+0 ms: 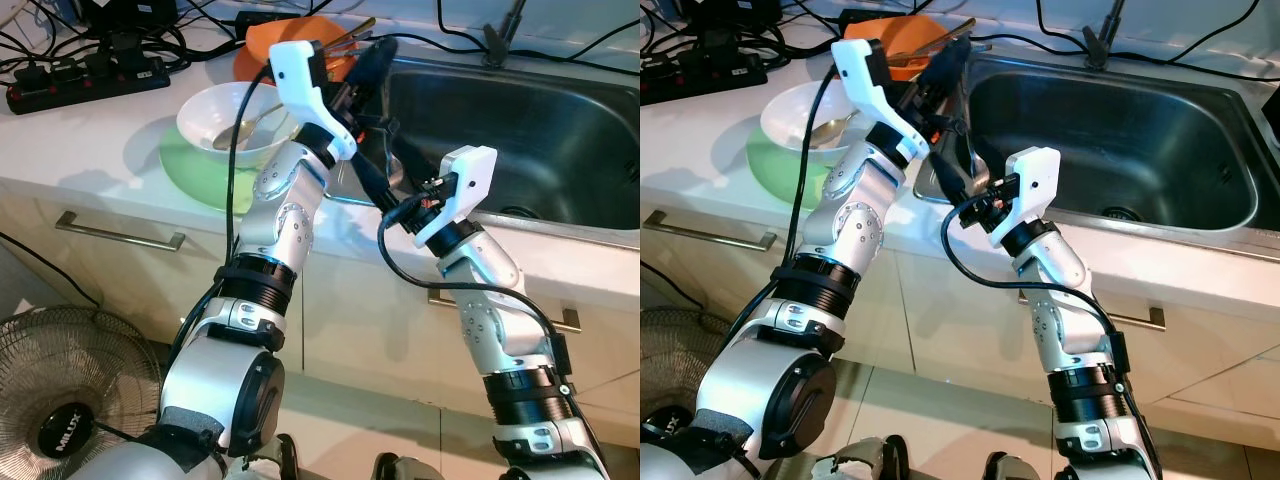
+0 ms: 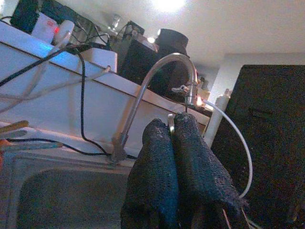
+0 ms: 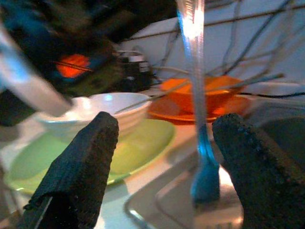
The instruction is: Kitchen organization
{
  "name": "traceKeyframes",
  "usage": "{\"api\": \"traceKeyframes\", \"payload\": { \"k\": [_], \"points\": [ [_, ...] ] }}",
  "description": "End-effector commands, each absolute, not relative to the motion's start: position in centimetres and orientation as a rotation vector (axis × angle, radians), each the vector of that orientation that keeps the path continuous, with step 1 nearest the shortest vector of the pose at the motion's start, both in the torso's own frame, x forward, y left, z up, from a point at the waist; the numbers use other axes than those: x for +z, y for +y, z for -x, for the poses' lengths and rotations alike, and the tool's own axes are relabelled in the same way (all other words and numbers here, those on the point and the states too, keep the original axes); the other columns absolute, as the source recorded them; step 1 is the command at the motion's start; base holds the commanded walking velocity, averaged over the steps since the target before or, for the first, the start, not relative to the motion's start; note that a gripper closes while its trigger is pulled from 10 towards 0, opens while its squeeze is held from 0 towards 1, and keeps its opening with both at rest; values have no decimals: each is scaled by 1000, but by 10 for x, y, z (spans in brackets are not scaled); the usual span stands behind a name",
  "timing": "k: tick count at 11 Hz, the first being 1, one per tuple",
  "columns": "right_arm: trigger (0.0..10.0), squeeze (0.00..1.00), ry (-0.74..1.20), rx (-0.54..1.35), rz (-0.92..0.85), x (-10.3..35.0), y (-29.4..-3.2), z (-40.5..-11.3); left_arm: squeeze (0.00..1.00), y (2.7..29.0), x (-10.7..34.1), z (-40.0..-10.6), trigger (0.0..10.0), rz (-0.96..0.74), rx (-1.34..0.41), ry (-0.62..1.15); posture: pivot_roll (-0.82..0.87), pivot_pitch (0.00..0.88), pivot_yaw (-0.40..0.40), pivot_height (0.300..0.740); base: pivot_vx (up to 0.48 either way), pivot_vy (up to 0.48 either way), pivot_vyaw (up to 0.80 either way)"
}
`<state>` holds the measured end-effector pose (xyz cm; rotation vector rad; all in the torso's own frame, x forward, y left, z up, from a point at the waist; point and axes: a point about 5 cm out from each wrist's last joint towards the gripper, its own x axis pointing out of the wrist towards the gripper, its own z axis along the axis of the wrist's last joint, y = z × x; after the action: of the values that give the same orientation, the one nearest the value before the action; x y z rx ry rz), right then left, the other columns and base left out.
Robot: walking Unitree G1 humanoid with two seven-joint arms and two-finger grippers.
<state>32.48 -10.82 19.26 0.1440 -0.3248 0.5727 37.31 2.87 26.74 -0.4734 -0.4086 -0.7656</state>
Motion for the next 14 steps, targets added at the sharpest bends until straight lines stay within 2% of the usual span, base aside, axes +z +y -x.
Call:
{"api": "traceKeyframes", "payload": {
  "k": [1, 3, 8, 10, 14],
  "points": [
    [10000, 0, -354, 521, -136, 198, -111, -329, 0, 8, 263, -363, 10000, 525, -829, -397, -1, 81, 43, 740, 0, 0, 0],
    [10000, 0, -362, 474, -141, 200, -114, -334, 0, 6, 262, -362, 10000, 522, -844, -388, 0, 79, 45, 740, 0, 0, 0],
    [10000, 0, -354, 483, -147, 198, -102, -342, 0, -1, 262, -357, 10000, 503, -887, -385, 11, 76, 45, 740, 0, 0, 0],
    [0, 0, -362, 477, -172, 199, -99, -343, 0, -2, 263, -356, 10000, 496, -891, -387, 16, 76, 42, 740, 0, 0, 0],
    [0, 0, -357, 476, -169, 198, -99, -346, 0, 2, 263, -357, 10000, 492, -877, -391, 23, 71, 37, 740, 0, 0, 0]
  ]
}}
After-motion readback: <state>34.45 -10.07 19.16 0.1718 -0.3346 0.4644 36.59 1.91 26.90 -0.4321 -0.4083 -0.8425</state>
